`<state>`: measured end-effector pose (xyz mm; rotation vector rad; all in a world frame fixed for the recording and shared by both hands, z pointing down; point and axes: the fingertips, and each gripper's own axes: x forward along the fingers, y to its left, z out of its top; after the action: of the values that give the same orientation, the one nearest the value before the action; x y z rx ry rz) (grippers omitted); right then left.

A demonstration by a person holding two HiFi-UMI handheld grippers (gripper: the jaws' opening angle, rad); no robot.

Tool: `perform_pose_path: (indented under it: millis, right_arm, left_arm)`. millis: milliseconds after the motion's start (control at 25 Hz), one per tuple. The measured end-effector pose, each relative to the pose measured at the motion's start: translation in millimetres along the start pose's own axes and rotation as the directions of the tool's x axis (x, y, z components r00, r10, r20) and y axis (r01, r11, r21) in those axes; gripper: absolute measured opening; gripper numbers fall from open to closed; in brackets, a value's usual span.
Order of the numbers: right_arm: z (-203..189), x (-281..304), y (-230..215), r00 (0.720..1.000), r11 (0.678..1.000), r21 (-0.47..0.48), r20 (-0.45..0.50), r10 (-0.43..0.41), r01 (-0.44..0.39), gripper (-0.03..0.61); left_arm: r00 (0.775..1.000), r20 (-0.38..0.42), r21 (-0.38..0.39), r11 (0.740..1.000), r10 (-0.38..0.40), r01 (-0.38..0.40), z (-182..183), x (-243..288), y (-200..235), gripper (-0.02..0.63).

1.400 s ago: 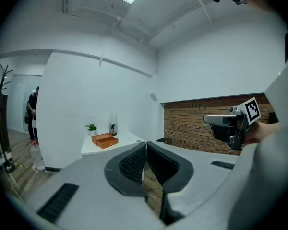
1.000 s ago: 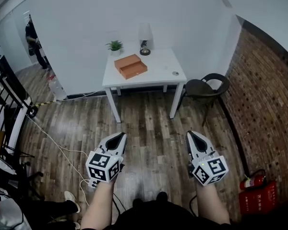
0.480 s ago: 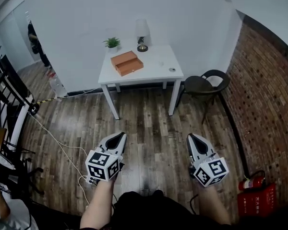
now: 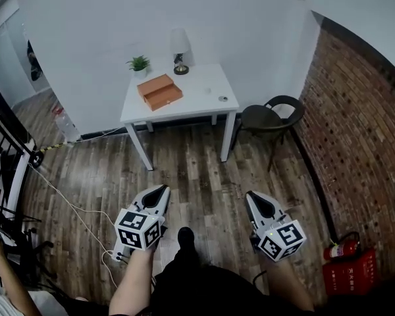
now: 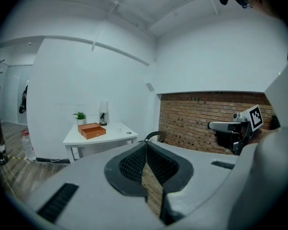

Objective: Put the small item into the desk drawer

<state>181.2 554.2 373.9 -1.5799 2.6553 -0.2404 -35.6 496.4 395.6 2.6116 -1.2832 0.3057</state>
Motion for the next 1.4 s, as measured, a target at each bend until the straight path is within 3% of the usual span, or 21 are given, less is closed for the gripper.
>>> perform_pose_path:
  millis: [240,480,800,1120,1400]
  right_arm:
    - [-2.8,57.6,-35.5,0.999,0.999,-0.002,-0.028,-0.039,0.039,0.005]
    - [-5.0,160.8,-57.5,0.998,1.000,0.012,-0.055,-0.017,0.018,0.005]
    - [0.6,277.2,-69.3,0.993,1.000,0.007,-0.116,-0.005,0.006,0.005]
    - [8.1,338.8,-76.2,0.991,0.999,-0.015,-0.127,-0.045,0.043,0.005]
    - [-8.1,359.7,-81.9,0.986,0.999,0.021,-0.160,-0.041,0.045,0.005]
  left_arm:
    - [1.000,-0.016,-0.041,0.999,-0.023,0.023,-1.8,57.6,50.7,0.015]
    - [0.998,-0.043,0.001,0.999,-0.051,0.051,17.8,122.0,120.2,0.015]
    - [0.996,-0.040,-0.012,0.996,-0.085,0.084,49.9,193.3,212.2,0.015]
    - [0.992,-0.034,-0.032,0.992,-0.125,0.124,59.0,226.4,266.4,0.015]
    - [0.987,-0.054,-0.035,0.988,-0.154,0.152,59.7,249.0,279.6,0.015]
